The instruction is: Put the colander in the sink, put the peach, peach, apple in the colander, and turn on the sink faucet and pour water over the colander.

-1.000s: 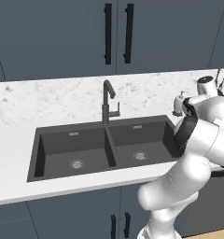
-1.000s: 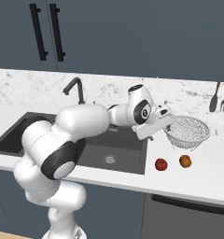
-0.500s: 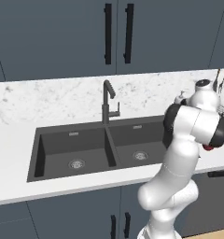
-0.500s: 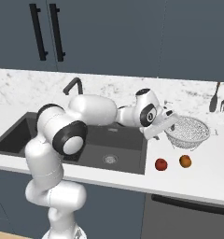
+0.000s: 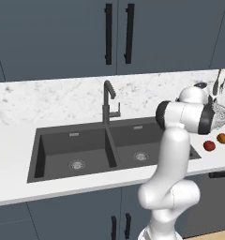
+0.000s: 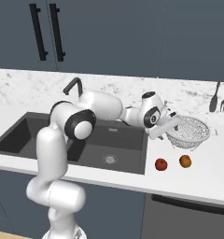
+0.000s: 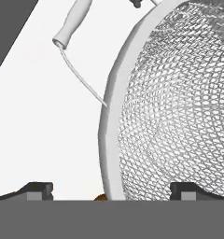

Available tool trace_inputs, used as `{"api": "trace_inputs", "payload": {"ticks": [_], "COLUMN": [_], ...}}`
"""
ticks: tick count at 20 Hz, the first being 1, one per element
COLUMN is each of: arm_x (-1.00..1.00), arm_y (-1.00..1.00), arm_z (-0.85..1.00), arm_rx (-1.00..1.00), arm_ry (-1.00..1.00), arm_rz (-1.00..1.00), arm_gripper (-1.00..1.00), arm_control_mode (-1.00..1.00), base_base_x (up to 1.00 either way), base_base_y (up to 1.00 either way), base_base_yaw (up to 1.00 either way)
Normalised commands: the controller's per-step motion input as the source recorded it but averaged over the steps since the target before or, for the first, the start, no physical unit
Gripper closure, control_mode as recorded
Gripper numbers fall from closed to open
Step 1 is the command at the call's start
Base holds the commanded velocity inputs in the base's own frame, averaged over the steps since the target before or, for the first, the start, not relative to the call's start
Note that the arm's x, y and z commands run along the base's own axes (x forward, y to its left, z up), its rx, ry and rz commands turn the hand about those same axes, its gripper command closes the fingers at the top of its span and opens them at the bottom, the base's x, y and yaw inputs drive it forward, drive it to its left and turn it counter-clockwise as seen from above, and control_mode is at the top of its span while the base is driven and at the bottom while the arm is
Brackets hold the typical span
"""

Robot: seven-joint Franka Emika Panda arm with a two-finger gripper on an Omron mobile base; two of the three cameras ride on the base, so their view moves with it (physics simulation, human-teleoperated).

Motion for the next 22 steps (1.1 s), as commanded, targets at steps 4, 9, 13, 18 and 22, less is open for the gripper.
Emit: {"api": "trace_inputs", "payload": {"ticks": [4,9,13,18,22], "arm_x": [0.38,0.36,0.12,-0.15,-0.39], "arm_y": [-0.2,-0.19,-0.06,0.01,0.0], "arm_z": [-0.23,-0.19,-0.28,-0.41,-0.51], "arm_rx": [0.0,0.0,0.0,0.01,0.02], "arm_ry": [0.0,0.0,0.0,0.0,0.0], "arm_rz": [0.0,0.0,0.0,0.0,0.0], "arm_gripper": [-1.0,-1.0,-1.0,1.0,1.0], "arm_control_mode": [-1.0,-1.0,-1.0,-1.0,-1.0], "base_base_x": [0.0,0.0,0.0,0.0,0.0], "base_base_y": [0.0,0.0,0.0,0.0,0.0], "base_base_yaw": [0.0,0.0,0.0,0.0,0.0]}}
